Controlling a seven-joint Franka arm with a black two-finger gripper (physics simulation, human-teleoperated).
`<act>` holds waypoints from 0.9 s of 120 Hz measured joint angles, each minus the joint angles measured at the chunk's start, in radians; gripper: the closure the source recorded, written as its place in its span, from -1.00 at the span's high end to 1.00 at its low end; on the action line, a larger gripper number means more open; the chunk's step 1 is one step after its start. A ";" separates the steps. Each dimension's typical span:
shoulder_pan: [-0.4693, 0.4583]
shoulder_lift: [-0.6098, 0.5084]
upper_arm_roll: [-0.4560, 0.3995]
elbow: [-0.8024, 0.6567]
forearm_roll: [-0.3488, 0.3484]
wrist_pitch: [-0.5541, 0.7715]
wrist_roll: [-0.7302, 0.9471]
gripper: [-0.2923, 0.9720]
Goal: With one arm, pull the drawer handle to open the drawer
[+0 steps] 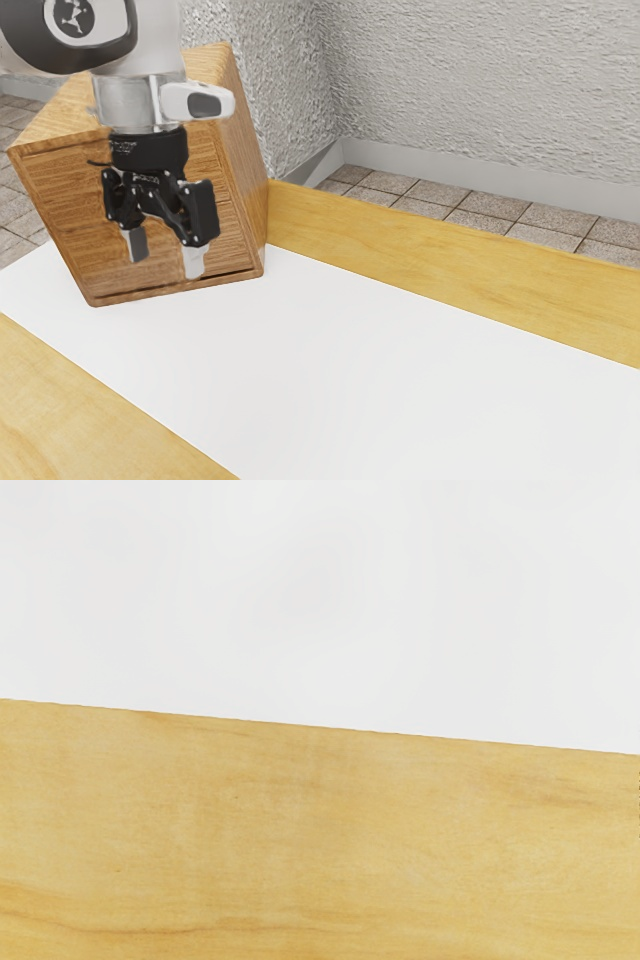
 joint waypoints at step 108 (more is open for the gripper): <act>0.225 -0.088 0.376 0.027 -0.014 0.500 -1.008 0.50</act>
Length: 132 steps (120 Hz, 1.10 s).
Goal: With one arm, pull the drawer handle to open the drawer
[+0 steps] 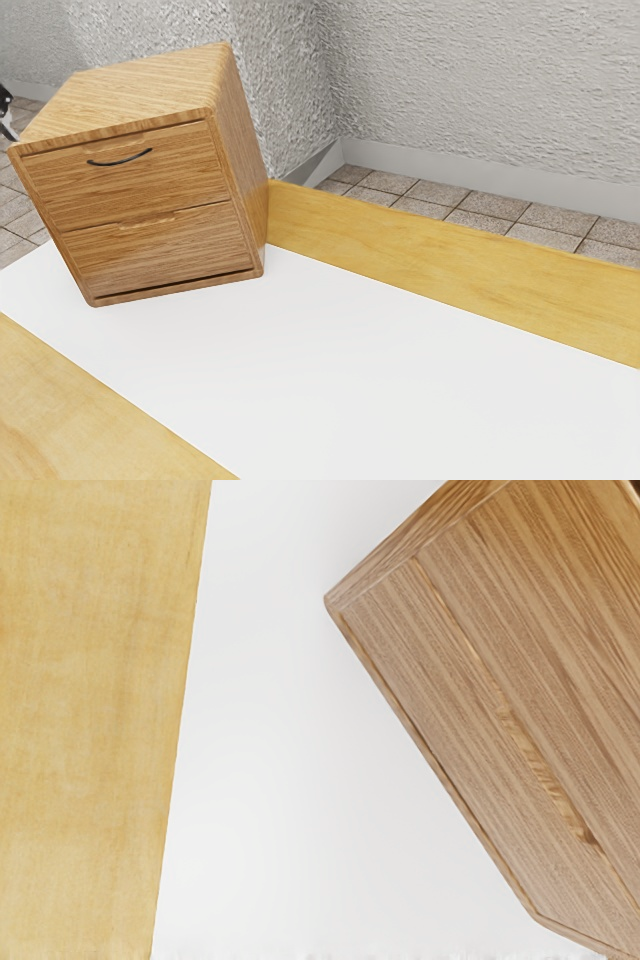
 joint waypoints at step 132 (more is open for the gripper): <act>-0.001 -0.018 -0.113 -0.359 0.004 0.517 -0.517 0.49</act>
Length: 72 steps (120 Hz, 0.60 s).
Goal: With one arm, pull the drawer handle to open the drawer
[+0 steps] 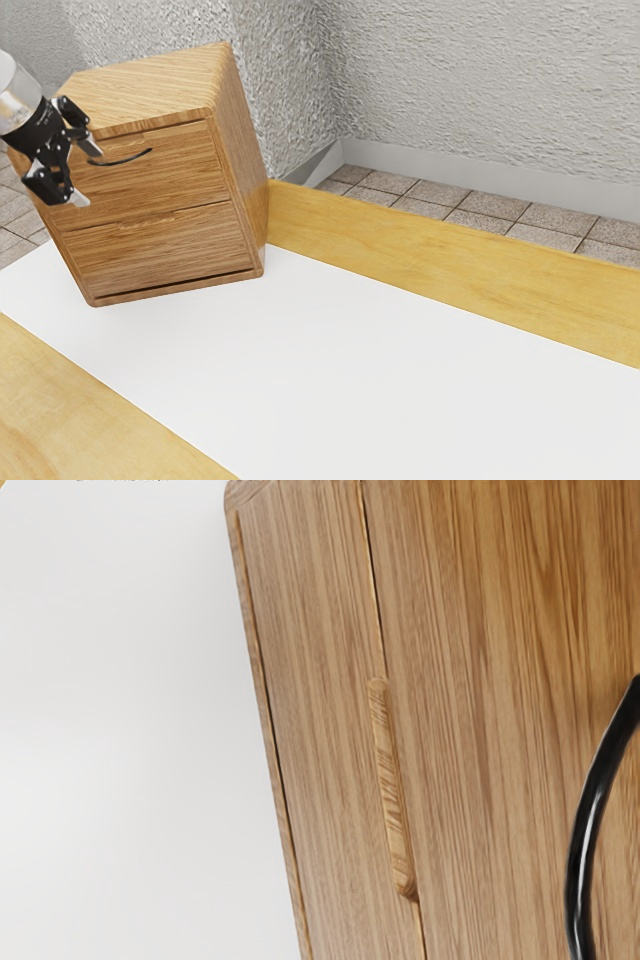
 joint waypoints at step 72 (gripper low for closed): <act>0.000 0.062 0.004 -0.002 -0.005 0.133 -0.044 0.49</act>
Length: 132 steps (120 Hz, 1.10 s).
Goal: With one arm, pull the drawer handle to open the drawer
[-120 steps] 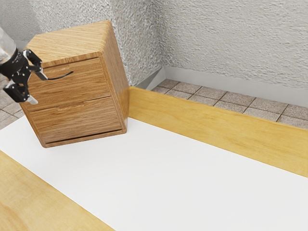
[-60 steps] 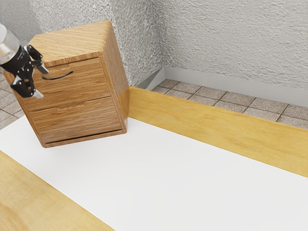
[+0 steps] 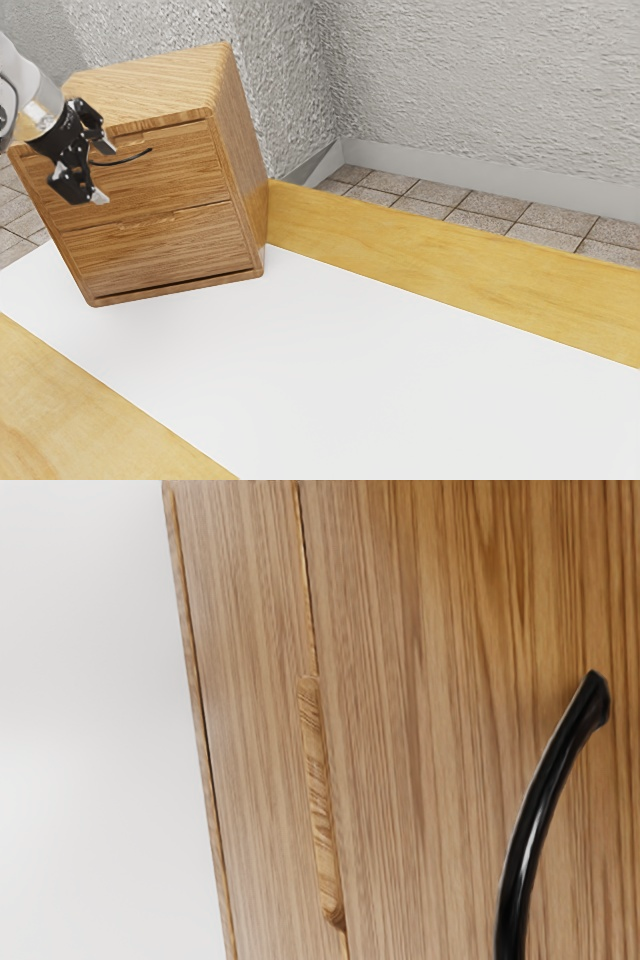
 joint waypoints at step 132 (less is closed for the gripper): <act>-0.003 0.009 0.000 -0.055 -0.025 0.042 -0.008 0.49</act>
